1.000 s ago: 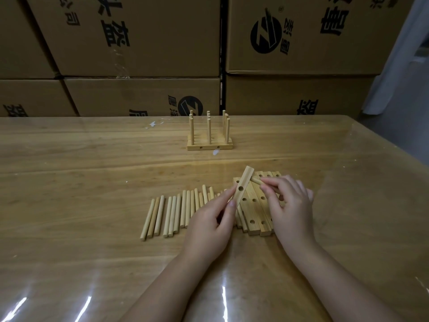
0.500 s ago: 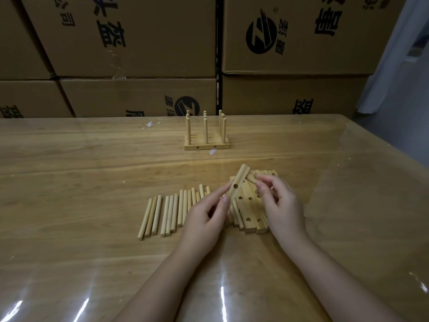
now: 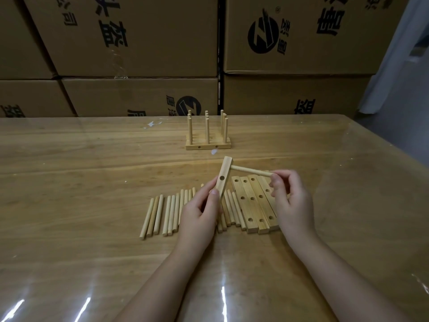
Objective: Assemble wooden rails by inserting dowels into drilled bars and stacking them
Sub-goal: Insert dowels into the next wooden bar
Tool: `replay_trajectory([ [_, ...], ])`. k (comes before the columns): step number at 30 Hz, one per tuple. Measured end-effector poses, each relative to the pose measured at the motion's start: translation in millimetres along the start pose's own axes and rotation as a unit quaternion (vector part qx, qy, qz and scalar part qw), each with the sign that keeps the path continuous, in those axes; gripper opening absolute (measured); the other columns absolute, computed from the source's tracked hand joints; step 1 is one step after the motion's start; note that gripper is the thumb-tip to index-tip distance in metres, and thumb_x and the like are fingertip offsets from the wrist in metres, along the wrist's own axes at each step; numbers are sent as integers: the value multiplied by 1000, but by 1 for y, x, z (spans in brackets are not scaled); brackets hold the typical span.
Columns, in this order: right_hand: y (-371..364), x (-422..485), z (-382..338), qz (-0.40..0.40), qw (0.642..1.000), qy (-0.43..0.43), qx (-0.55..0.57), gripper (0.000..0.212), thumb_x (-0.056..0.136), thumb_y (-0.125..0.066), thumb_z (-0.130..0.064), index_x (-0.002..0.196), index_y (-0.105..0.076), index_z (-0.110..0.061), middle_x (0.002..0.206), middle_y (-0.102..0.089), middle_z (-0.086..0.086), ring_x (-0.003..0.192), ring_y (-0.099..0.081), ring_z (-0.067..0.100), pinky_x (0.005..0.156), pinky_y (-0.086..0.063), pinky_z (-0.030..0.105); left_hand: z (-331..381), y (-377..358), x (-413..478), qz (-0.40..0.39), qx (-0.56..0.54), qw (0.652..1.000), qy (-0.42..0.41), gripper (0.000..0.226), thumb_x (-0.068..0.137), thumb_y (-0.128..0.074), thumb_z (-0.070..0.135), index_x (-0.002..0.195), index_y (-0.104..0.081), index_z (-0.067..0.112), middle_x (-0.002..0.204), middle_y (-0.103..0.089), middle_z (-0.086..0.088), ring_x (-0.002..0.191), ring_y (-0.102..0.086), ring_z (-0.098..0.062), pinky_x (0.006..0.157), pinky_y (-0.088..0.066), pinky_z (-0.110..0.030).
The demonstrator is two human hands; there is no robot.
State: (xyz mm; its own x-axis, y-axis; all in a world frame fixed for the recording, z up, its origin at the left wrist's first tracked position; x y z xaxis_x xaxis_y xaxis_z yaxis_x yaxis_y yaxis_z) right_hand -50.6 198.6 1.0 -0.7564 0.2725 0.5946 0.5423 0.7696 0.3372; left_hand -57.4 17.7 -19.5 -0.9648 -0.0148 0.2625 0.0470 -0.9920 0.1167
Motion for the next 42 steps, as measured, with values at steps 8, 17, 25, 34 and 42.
replay_trajectory([
  [8, 0, -2, 1, 5, 999, -43, 14, 12, 94, -45, -24, 87, -54, -25, 74, -59, 2, 67, -57, 21, 53, -44, 30, 3, 2, -4, -14, 12, 1000, -19, 33, 99, -49, 23, 121, -55, 45, 86, -70, 15, 72, -64, -9, 66, -56, -27],
  [17, 3, 0, -3, 3, 999, -37, 14, 37, 86, -34, -52, 79, -56, -23, 64, -56, 2, 58, -51, 18, 51, -44, 38, 3, 1, -5, -32, 31, 999, -18, 32, 98, -48, 27, 121, -53, 48, 76, -64, 26, 71, -60, -3, 66, -53, -22],
  [25, -4, -7, -8, -73, 996, -15, 41, 50, 84, -30, -69, 116, -47, -35, 93, -57, -16, 92, -54, -1, 86, -44, 30, 7, 8, 2, 15, -130, 990, 50, 24, 100, -42, 26, 111, -58, 41, 78, -68, 1, 58, -63, -11, 48, -49, -24],
  [34, -23, -21, -5, -386, 867, 159, -273, 66, 83, -30, -70, 142, -22, -42, 149, -20, -27, 140, -8, 1, 114, 9, 39, 5, 13, 9, 97, -216, 969, 77, 25, 102, -39, 27, 108, -62, 24, 64, -65, -3, 50, -57, -11, 46, -47, -23],
  [42, -26, -22, -11, -357, 880, 177, -258, 47, 88, -44, -55, 133, -44, -39, 134, -47, -23, 128, -33, 1, 111, -5, 32, 9, 10, 7, 94, -214, 969, 75, 22, 101, -40, 23, 109, -60, 24, 61, -64, -2, 51, -58, -12, 46, -48, -23],
])
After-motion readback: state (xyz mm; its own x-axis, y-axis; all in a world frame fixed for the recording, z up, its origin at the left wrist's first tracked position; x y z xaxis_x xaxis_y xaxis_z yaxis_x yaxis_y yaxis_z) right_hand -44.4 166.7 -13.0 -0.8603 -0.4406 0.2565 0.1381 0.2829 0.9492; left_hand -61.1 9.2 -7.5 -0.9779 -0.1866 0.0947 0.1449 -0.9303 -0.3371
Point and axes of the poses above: each hand's wrist, its own x-axis towards the middle knuckle, its own y-axis out of the back of the hand, z = x × y, the point moved 1 cm from there along x, towards the middle knuckle
